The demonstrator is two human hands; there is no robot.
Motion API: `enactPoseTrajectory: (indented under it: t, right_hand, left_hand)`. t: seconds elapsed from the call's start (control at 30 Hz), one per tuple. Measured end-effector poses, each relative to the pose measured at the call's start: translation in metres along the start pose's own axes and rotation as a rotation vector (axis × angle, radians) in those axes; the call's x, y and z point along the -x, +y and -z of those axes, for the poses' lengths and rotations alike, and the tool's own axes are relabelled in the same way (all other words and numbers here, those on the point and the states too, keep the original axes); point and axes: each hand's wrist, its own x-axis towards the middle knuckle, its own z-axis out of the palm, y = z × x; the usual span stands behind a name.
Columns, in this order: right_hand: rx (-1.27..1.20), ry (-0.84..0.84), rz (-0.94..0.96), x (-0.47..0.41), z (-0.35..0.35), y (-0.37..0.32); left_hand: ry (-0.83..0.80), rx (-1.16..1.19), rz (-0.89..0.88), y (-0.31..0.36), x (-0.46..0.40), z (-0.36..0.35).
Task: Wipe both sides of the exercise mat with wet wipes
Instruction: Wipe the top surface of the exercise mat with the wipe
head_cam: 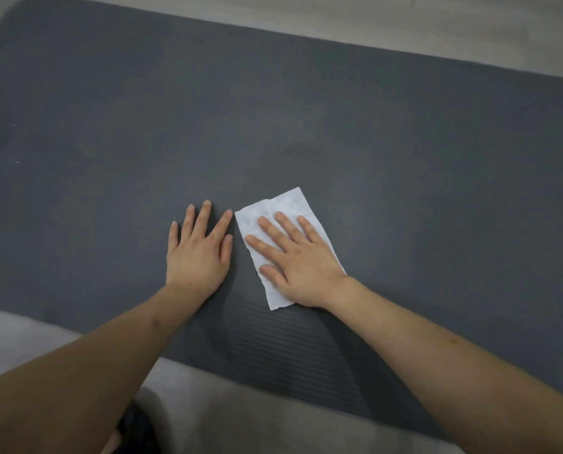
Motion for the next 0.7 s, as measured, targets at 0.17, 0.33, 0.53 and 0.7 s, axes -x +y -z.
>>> enactPoseTrajectory:
  t: [0.17,0.33,0.53,0.7]
  right_hand:
    - [-0.008,0.016,-0.176,0.072,0.0,0.055]
    - [-0.037,0.018,-0.559,0.168,0.004,0.113]
    - [-0.134,0.069,-1.074,0.274,-0.006,0.114]
    - [-0.171,0.072,-1.256,0.275,-0.018,0.074]
  left_hand:
    - [0.003,0.009,-0.186,0.067,-0.011,-0.006]
    - [-0.037,-0.049,-0.517,0.149,-0.022,-0.011]
    - [-0.129,-0.054,-0.75,0.221,0.003,-0.022]
    - [-0.143,-0.065,-0.794,0.208,0.011,-0.028]
